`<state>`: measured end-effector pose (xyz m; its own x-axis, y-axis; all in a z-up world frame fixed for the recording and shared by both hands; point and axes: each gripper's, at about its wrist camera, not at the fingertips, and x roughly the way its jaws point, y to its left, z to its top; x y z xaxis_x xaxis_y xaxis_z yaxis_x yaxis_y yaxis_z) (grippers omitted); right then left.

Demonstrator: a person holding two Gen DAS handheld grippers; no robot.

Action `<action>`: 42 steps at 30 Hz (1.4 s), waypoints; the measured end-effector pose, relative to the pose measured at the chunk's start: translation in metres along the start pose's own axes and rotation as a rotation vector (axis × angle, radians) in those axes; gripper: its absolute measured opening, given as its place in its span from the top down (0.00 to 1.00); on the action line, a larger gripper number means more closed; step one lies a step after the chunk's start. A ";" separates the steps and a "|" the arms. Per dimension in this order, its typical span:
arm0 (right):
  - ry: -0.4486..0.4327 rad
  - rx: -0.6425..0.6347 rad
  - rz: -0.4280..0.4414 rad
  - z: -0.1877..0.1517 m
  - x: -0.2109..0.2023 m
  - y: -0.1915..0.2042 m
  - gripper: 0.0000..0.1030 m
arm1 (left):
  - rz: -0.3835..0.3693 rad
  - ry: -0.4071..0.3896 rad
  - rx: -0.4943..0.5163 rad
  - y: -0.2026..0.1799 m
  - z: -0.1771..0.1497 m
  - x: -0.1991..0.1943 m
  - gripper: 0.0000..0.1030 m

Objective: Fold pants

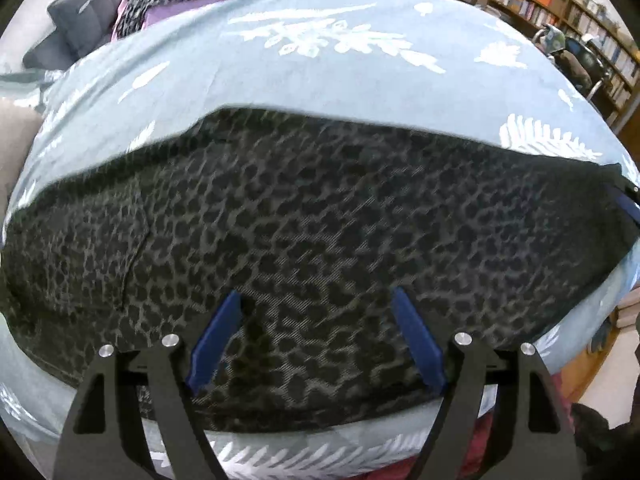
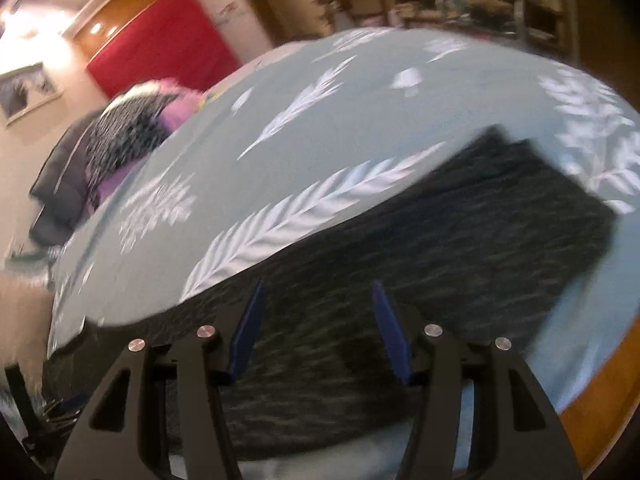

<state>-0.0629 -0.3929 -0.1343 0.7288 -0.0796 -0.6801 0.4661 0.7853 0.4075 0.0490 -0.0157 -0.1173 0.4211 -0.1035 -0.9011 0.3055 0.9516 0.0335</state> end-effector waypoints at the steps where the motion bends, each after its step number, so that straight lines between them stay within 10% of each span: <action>1: -0.022 0.012 -0.024 0.005 -0.006 -0.011 0.45 | -0.002 -0.008 0.014 -0.008 0.004 -0.001 0.24; 14: -0.107 0.024 -0.193 0.079 0.012 -0.129 0.47 | -0.042 0.016 0.143 -0.082 0.028 0.012 0.23; 17: -0.071 0.033 -0.151 0.085 0.028 -0.137 0.82 | -0.034 0.024 0.146 -0.084 0.026 0.015 0.23; 20: -0.082 0.032 -0.131 0.090 0.023 -0.140 0.94 | -0.028 0.040 0.136 -0.088 0.029 0.022 0.23; 26: -0.193 -0.020 -0.060 0.106 -0.014 -0.119 0.94 | -0.005 0.049 0.130 -0.097 0.037 0.035 0.20; 33: -0.101 -0.001 -0.079 0.102 0.021 -0.137 0.94 | -0.004 0.046 0.113 -0.097 0.041 0.040 0.19; 37: -0.094 0.075 -0.082 0.097 0.025 -0.156 0.52 | -0.002 0.042 0.119 -0.097 0.039 0.039 0.19; 42: -0.158 0.152 -0.034 0.084 -0.021 -0.170 0.50 | -0.010 0.040 0.114 -0.097 0.037 0.034 0.19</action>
<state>-0.1152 -0.5770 -0.1382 0.7755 -0.2091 -0.5957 0.5532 0.6798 0.4815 0.0657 -0.1225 -0.1351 0.3840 -0.0996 -0.9179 0.4056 0.9113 0.0708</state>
